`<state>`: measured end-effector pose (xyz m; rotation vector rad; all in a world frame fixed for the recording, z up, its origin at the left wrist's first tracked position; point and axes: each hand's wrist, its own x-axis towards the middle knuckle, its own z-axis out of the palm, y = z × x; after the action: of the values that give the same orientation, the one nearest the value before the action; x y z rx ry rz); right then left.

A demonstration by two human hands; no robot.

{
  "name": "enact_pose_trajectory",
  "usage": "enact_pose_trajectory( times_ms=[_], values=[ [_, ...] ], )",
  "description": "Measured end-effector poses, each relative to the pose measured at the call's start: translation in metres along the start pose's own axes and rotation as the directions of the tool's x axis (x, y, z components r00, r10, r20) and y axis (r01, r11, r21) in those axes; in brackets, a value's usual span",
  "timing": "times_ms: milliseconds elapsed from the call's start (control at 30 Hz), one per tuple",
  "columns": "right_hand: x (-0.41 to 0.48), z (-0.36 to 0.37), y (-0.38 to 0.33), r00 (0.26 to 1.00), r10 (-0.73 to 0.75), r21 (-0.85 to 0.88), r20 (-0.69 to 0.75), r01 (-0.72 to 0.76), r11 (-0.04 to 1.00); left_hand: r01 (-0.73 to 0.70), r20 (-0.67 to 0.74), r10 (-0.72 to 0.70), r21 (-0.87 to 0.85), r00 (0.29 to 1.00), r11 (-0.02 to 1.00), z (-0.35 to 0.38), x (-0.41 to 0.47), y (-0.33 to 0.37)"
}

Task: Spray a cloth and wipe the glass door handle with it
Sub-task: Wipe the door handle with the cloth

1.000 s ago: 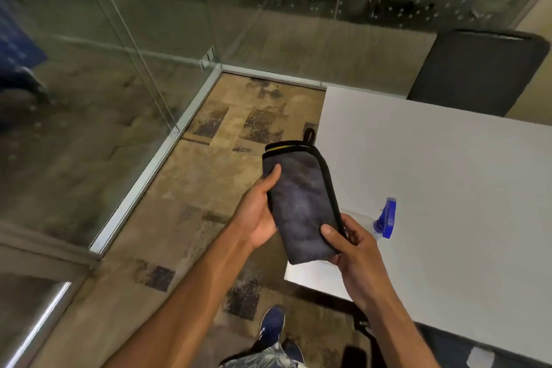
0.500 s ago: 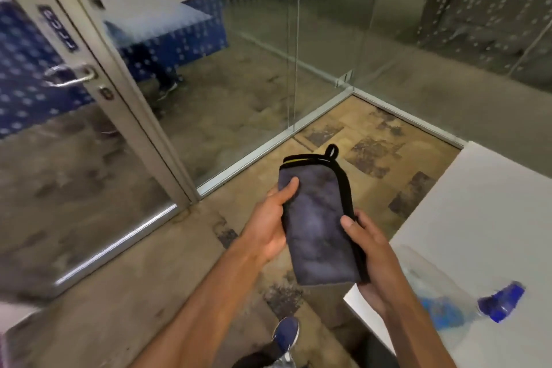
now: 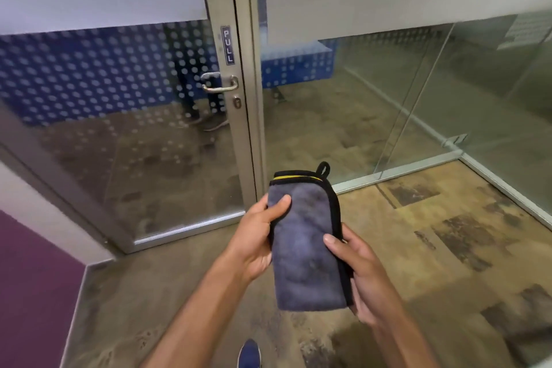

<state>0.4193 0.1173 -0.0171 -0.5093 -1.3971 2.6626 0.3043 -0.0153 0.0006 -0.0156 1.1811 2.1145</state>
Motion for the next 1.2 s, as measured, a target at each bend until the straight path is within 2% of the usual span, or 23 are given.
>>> enact_pose_trajectory(
  times_ms=[300, 467, 633, 733, 833, 967, 1067, 1200],
  values=[
    [0.126, 0.108, 0.013, 0.987, 0.036, -0.025, 0.157, -0.033, 0.999, -0.144, -0.079, 0.144, 0.008, 0.986, 0.990, -0.089, 0.054, 0.113],
    [0.174, 0.154, 0.019, 0.970, 0.073, 0.006, 0.232, -0.077, 0.997, -0.211, -0.123, 0.218, 0.068, 0.968, 0.975, -0.126, 0.074, 0.159],
    [0.216, 0.184, 0.018, 0.950, 0.078, 0.020, 0.301, -0.089, 0.996, -0.247, -0.171, 0.244, 0.002, 0.955, 0.969, -0.148, 0.095, 0.189],
    [0.240, 0.199, 0.010, 0.947, 0.085, 0.008, 0.309, -0.092, 0.996, -0.258, -0.156, 0.245, -0.068, 0.957, 0.964, -0.155, 0.109, 0.206],
    [0.266, 0.210, 0.001, 0.938, 0.083, -0.007, 0.336, -0.085, 0.996, -0.284, -0.147, 0.272, -0.068, 0.951, 0.956, -0.156, 0.127, 0.225],
    [0.310, 0.217, -0.015, 0.934, 0.037, -0.007, 0.357, -0.037, 0.999, -0.346, -0.183, 0.347, 0.042, 0.920, 0.937, -0.152, 0.165, 0.255],
    [0.341, 0.220, -0.031, 0.933, -0.002, 0.030, 0.360, -0.009, 1.000, -0.409, -0.193, 0.451, 0.221, 0.872, 0.885, -0.142, 0.194, 0.277],
    [0.385, 0.223, -0.055, 0.930, -0.044, 0.079, 0.365, 0.017, 0.997, -0.495, -0.140, 0.662, 0.554, 0.736, 0.669, -0.133, 0.237, 0.303]
  ],
)
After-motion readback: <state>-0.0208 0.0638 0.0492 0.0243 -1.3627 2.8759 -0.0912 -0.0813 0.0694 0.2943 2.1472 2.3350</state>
